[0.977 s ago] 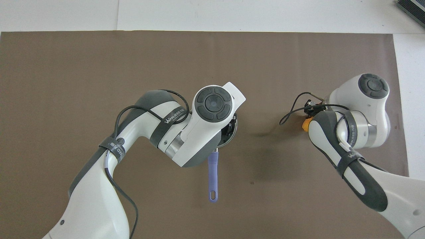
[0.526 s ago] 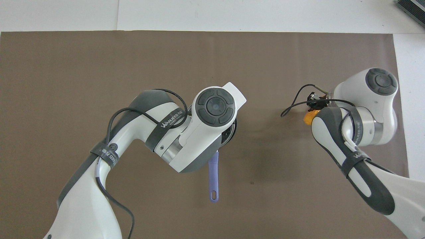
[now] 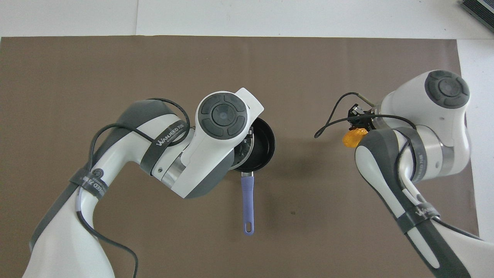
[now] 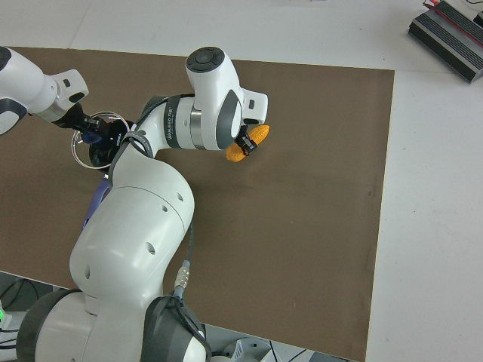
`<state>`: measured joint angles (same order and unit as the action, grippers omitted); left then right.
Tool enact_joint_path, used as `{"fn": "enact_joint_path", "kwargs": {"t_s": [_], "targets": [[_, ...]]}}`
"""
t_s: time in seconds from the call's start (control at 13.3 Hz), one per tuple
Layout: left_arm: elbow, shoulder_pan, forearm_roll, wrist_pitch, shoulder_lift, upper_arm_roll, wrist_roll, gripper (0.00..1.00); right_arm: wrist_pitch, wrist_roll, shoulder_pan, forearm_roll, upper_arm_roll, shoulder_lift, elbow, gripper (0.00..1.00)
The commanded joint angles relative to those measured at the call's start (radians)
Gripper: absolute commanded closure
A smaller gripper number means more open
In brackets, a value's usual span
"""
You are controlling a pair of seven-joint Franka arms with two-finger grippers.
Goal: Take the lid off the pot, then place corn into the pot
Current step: 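Lift the lid away with the left gripper while the right gripper carries corn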
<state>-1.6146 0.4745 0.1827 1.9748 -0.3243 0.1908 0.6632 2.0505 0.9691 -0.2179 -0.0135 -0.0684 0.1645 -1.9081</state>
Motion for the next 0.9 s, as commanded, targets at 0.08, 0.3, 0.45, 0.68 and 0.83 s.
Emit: {"fn": "enact_joint_path", "kwargs": {"t_s": [0.08,0.3,0.45,0.68,0.83], "targets": [[-0.122,-0.155,0.012,0.117,0.051,0.004,-0.156,1.0,0.006,0.173,-0.073,0.012,0.01,-0.003,0.003,1.0],[-0.201,-0.282,0.012,0.202,0.068,0.004,-0.322,1.0,0.023,0.324,-0.142,0.012,0.012,-0.002,0.023,1.0],[-0.292,-0.373,0.011,0.289,0.099,0.007,-0.391,1.0,0.026,0.355,-0.19,0.013,0.012,0.006,0.05,1.0],[-0.39,-0.482,0.004,0.375,0.139,0.009,-0.566,1.0,0.098,0.448,-0.28,0.015,0.012,0.01,0.07,1.0],[-0.392,-0.543,-0.006,0.381,0.137,0.01,-0.67,1.0,0.115,0.496,-0.314,0.015,0.013,0.026,0.125,1.0]]}}
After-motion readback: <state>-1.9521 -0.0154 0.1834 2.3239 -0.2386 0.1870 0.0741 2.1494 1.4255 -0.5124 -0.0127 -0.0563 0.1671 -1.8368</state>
